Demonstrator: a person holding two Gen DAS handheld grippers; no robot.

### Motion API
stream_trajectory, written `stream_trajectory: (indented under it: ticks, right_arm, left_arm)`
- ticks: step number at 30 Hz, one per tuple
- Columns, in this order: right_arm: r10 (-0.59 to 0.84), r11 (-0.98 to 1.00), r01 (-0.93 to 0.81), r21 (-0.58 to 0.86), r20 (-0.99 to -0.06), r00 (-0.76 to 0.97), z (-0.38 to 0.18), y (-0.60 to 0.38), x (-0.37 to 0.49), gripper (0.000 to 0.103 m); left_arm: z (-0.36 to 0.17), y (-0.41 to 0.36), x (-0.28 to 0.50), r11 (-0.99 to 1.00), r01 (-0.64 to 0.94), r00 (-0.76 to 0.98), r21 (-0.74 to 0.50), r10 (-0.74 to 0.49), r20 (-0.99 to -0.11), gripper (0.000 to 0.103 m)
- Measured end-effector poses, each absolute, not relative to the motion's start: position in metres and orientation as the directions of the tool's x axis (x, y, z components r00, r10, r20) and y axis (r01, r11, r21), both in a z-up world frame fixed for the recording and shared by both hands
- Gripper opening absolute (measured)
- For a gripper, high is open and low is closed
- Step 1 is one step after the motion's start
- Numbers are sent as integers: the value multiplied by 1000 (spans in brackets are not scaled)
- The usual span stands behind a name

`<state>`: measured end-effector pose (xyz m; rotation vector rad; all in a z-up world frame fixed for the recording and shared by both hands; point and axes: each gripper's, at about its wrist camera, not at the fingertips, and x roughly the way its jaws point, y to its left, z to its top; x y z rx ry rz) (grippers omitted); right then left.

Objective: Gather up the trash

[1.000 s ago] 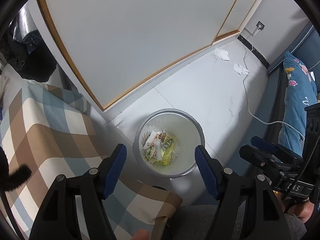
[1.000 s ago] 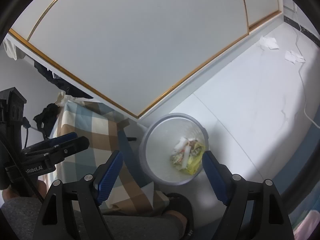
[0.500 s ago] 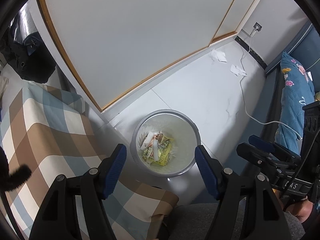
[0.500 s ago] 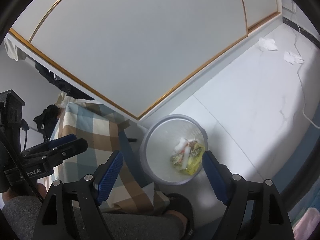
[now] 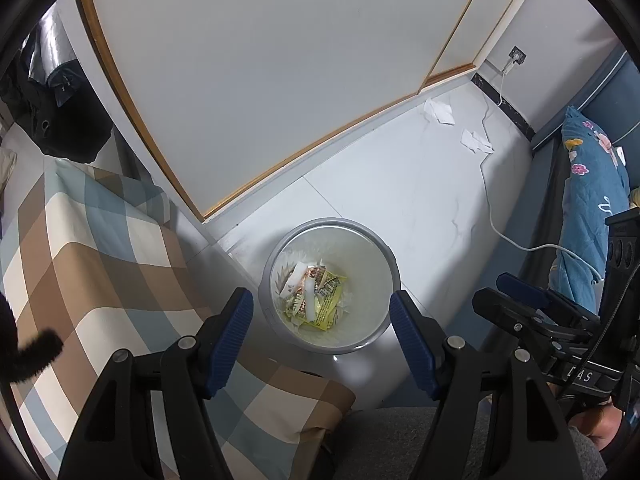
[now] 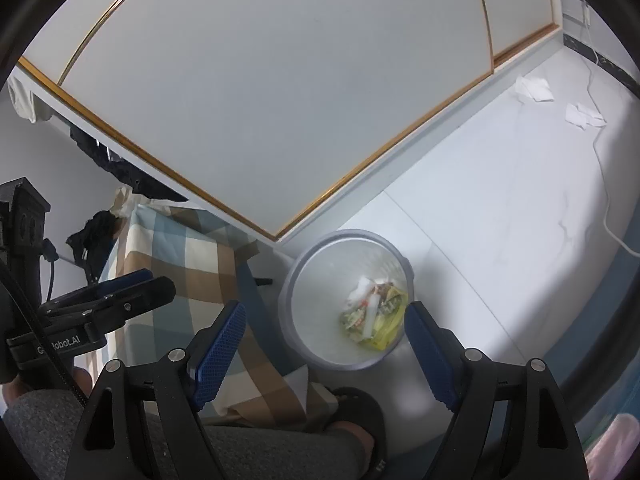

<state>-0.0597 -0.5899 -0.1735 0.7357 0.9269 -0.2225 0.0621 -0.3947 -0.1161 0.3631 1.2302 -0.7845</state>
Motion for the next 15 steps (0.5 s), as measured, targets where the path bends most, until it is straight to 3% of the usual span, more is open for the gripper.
stream_trajectory:
  ticks: [15]
  right_arm:
    - [128, 735, 480, 479, -793, 595, -174, -591, -60, 82]
  left_arm:
    - [-118, -395, 62, 700, 697, 116, -158, -327, -938, 67]
